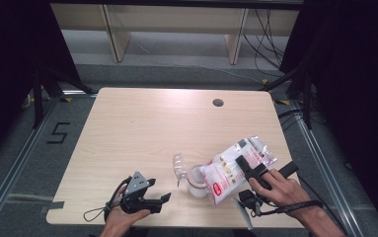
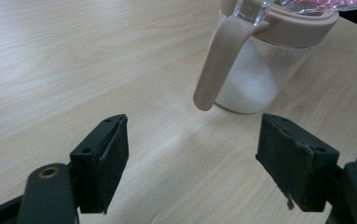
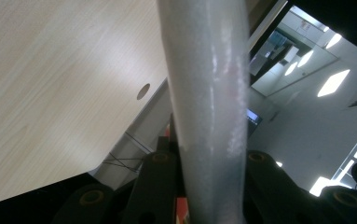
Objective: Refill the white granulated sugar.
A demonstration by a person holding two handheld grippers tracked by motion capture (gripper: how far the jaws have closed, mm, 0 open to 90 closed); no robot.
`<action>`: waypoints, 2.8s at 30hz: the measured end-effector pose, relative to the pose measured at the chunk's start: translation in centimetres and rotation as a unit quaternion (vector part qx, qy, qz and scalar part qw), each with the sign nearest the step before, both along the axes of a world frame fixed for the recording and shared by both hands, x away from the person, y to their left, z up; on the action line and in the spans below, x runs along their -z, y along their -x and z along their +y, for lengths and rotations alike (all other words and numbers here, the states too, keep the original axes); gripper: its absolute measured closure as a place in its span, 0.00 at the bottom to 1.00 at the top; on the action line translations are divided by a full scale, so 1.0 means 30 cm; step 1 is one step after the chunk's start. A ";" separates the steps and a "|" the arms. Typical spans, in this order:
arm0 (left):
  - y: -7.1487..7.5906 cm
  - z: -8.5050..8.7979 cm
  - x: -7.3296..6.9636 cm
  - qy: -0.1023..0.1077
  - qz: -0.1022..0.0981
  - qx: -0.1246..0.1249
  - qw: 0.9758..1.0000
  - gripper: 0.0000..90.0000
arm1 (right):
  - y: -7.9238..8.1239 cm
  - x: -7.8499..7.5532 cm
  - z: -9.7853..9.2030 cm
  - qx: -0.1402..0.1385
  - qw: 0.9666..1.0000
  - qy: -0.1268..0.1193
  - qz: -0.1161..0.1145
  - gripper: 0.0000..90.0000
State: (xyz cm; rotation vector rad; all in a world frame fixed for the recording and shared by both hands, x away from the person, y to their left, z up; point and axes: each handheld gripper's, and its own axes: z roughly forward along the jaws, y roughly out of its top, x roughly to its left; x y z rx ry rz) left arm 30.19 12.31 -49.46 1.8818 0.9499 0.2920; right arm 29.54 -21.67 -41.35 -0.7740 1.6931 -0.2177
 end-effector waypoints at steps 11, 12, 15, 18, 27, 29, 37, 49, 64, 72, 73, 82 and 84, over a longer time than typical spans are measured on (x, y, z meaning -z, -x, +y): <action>0.000 0.000 0.000 0.000 0.000 0.000 1.000 0.27 | 0.000 0.002 -0.003 -0.001 1.000 -0.003 0.000 0.91; 0.000 0.000 0.000 0.000 0.000 0.000 1.000 0.27 | 0.002 -0.001 -0.003 0.000 1.000 0.001 0.000 0.91; 0.000 0.000 0.000 0.000 0.001 0.001 1.000 0.27 | 0.001 -0.002 -0.003 -0.003 1.000 0.000 0.000 0.91; 0.000 -0.001 0.000 0.000 0.001 0.001 1.000 0.27 | -0.002 -0.002 -0.004 -0.003 1.000 -0.003 0.005 0.91; 0.000 0.000 0.000 0.001 0.001 0.001 1.000 0.27 | -0.006 -0.004 -0.007 -0.008 1.000 -0.002 0.007 0.91; 0.000 0.001 0.000 -0.002 0.002 0.002 1.000 0.27 | -0.006 -0.007 -0.009 -0.008 1.000 -0.003 0.007 0.91; 0.000 0.000 0.001 0.000 0.002 0.002 1.000 0.27 | -0.009 -0.007 -0.013 -0.014 1.000 -0.003 0.011 0.92; 0.000 -0.001 0.000 0.000 0.001 0.002 1.000 0.28 | -0.014 0.018 -0.038 -0.023 0.998 -0.040 0.031 0.93; 0.002 0.000 -0.002 -0.005 0.001 0.003 1.000 0.28 | -0.032 0.071 -0.084 -0.038 0.990 -0.120 0.068 0.94; 0.001 -0.001 0.000 -0.008 -0.002 0.006 1.000 0.28 | -0.009 0.091 -0.116 -0.052 0.984 -0.149 0.081 0.95; 0.001 -0.001 0.000 -0.008 -0.003 0.009 1.000 0.28 | -0.006 0.093 -0.116 -0.051 0.984 -0.151 0.084 0.95; 0.002 -0.004 0.002 0.000 0.002 0.002 1.000 0.28 | -0.006 0.124 -0.127 -0.051 0.972 -0.205 0.102 0.95; 0.002 -0.002 0.002 -0.003 0.001 0.004 1.000 0.28 | -0.008 0.132 -0.131 -0.042 0.966 -0.228 0.112 0.95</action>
